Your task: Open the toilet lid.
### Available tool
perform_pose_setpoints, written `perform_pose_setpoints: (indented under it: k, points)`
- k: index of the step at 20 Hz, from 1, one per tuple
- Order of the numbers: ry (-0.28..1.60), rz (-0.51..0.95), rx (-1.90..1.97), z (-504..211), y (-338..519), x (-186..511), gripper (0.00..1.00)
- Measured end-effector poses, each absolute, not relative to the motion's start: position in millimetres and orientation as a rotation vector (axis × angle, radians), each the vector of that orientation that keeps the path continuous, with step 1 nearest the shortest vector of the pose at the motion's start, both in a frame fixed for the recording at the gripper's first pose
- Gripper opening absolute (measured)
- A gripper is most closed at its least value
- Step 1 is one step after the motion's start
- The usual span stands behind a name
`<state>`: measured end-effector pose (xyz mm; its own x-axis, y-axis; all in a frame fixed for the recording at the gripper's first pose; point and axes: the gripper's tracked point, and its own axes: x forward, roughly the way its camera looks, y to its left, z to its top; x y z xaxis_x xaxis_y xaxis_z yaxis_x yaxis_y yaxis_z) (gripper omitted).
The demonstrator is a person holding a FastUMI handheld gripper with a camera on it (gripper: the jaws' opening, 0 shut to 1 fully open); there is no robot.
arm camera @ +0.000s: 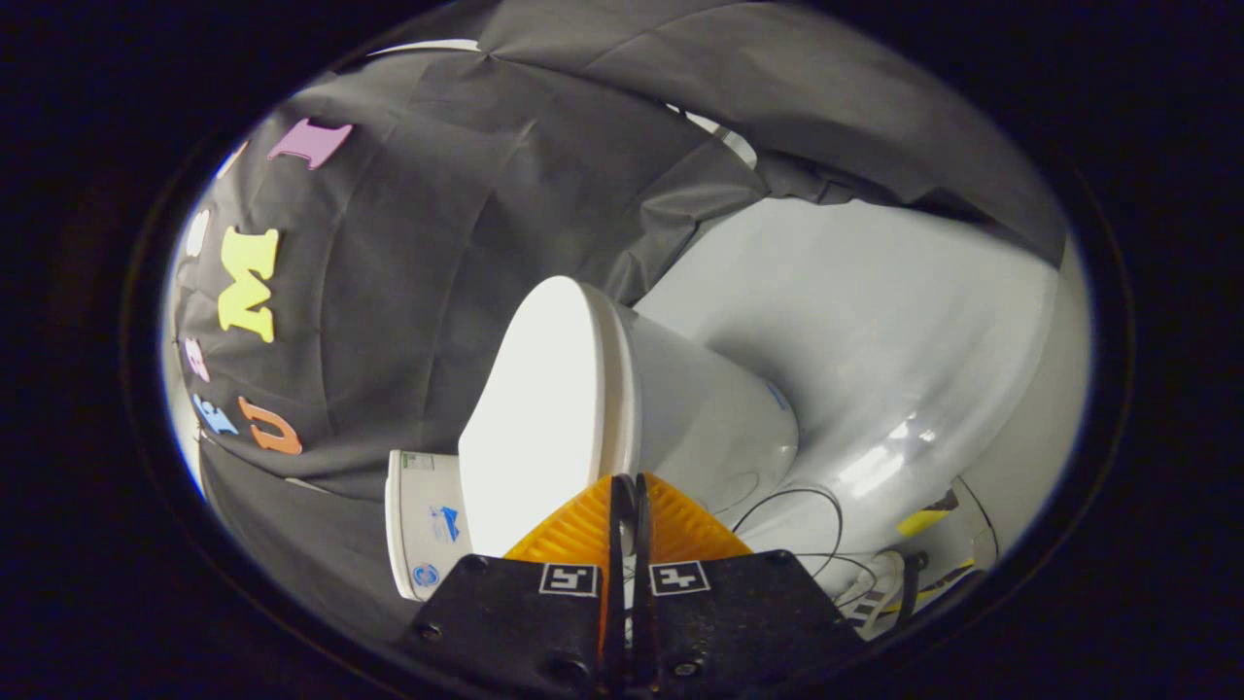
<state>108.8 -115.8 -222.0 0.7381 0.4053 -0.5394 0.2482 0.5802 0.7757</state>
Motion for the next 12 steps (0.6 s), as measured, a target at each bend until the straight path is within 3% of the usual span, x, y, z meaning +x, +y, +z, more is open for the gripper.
perform_pose_setpoints:
  k: [12]
  points:
    - [0.734, 0.084, 0.918, -186.2, -106.4, 106.0, 0.04]
